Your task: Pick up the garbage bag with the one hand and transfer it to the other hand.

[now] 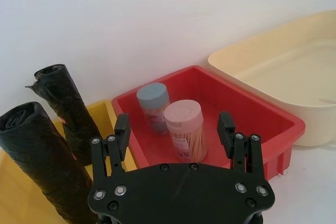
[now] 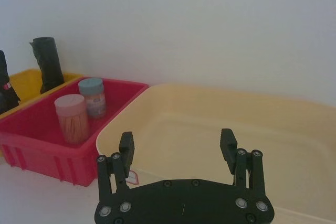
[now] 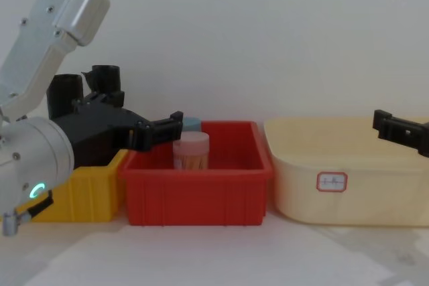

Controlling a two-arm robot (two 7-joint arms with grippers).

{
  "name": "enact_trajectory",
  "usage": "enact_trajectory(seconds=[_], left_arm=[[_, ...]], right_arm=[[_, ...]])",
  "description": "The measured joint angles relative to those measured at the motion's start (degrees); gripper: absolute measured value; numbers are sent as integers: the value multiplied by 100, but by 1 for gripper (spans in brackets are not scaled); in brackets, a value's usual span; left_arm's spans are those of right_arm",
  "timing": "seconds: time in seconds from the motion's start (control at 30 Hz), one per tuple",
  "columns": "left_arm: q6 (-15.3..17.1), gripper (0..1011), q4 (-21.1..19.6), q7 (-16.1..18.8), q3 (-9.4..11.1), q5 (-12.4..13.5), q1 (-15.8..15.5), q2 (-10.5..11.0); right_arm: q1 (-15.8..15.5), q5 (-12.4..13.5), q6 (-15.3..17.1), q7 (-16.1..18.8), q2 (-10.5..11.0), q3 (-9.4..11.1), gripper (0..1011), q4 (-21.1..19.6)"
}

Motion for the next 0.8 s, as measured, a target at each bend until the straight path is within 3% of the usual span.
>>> enact_trajectory(seconds=[0.8], left_arm=[[0,1001,0,0,0,0,0,0]], right_arm=[[0,0,0,0,0,0,1000,0]])
